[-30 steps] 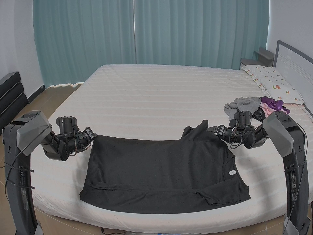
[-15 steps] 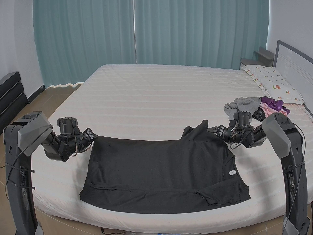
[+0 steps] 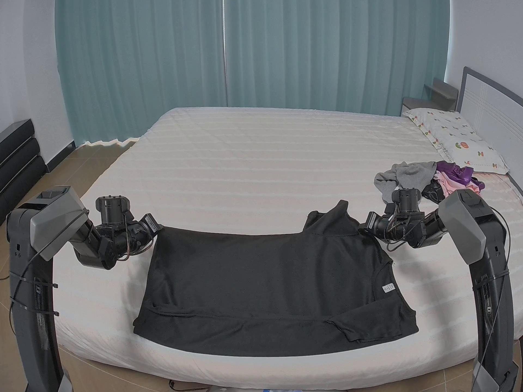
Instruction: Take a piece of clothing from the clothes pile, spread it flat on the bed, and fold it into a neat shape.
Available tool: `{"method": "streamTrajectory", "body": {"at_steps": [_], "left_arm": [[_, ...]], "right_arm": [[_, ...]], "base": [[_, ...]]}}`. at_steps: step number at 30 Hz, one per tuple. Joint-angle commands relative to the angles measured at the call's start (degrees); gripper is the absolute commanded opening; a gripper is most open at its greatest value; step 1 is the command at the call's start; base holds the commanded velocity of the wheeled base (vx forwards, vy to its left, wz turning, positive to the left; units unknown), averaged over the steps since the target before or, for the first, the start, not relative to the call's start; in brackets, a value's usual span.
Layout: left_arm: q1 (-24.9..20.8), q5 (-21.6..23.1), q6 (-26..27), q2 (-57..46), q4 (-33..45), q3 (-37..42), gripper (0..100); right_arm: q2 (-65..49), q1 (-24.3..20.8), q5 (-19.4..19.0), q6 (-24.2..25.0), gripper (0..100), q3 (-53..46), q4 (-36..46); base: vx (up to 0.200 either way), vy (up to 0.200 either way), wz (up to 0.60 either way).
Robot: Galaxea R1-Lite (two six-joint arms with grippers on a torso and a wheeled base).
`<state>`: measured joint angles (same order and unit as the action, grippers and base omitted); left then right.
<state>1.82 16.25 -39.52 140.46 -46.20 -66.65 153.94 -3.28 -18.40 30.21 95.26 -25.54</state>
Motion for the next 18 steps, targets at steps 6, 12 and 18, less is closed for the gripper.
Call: {"method": "streamTrajectory", "body": {"at_steps": [6, 12, 18], "left_arm": [[0.03, -0.08, -0.03, -0.45, -0.03, 0.11, 0], [0.03, -0.52, 0.06, -0.89, -0.03, 0.11, 0], [0.12, -0.78, 0.06, -3.26, -0.03, 0.64, 0]], "right_arm": [[-1.98, 1.43, 0.73, 0.2, 0, -1.57, -0.04], [-6.2, 1.96, 0.29, 0.9, 0, -4.99, -1.18], [-10.94, 2.75, -1.03, 2.4, 0, -9.04, -2.5]], "base": [[0.0, 0.0, 0.0], [0.0, 0.0, 0.0], [0.0, 0.0, 0.0]]}}
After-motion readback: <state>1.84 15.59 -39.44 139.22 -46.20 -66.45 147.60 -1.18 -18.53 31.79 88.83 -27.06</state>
